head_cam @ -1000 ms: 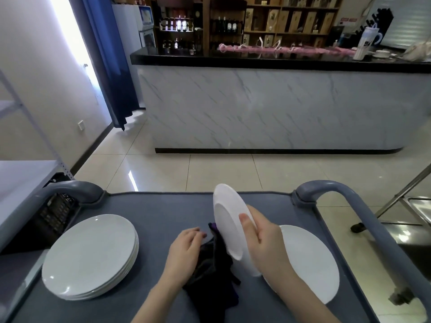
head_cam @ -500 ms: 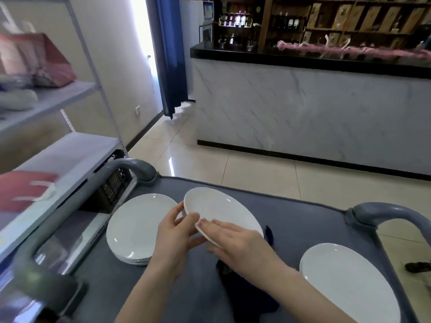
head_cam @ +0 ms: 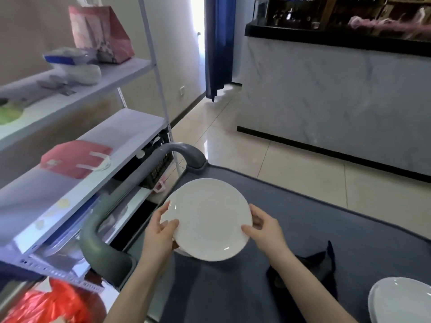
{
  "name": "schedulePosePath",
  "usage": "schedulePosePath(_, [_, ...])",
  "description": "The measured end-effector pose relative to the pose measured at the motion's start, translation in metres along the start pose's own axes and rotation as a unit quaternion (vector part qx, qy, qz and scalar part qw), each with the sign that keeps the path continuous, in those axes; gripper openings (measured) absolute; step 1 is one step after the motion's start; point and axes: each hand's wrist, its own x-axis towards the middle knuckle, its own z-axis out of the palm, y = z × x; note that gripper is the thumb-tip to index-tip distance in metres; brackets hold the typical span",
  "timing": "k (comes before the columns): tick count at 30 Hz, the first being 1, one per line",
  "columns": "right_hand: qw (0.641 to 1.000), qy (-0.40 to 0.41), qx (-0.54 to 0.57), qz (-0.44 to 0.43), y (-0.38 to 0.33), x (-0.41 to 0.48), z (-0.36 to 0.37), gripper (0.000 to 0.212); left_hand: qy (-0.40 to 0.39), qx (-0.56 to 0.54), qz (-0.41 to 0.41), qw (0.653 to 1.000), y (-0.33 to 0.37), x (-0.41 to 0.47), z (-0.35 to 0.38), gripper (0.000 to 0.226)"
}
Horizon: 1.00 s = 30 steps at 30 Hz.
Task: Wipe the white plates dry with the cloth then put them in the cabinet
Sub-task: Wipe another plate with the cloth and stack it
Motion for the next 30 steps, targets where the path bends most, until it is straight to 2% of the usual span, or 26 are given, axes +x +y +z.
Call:
schedulePosePath(4, [0.999,-0.003,0.051,0.013,0.002,0.009,0.034,0.068,0.026,0.06,0.038,0.997,-0.009,0.017,-0.014,0.046])
schedulePosePath(6, [0.998,0.008,0.058,0.024,0.004,0.013,0.046,0.07,0.036,0.116,0.051,0.991,-0.014,0.02,-0.016,0.058])
schedulePosePath(8, [0.998,0.021,0.055,0.036,0.005,0.015,0.053,0.071,0.044,0.158,0.061,0.985,-0.019,0.023,-0.017,0.063])
schedulePosePath(12, [0.998,0.052,0.009,0.033,0.001,0.016,0.06,0.072,0.052,0.229,0.061,0.97,-0.032,0.034,-0.014,0.055])
schedulePosePath(15, [0.997,0.06,-0.03,0.026,0.001,0.018,0.063,0.072,0.039,0.23,0.07,0.97,-0.037,0.037,-0.012,0.059])
schedulePosePath(21, [0.998,0.055,-0.016,0.035,0.009,0.017,0.068,0.072,0.035,0.266,0.08,0.96,-0.045,0.041,-0.009,0.062])
schedulePosePath(30, [1.0,0.018,-0.009,0.007,0.017,0.017,0.059,0.07,0.101,0.346,0.068,0.93,-0.043,0.039,-0.005,0.058])
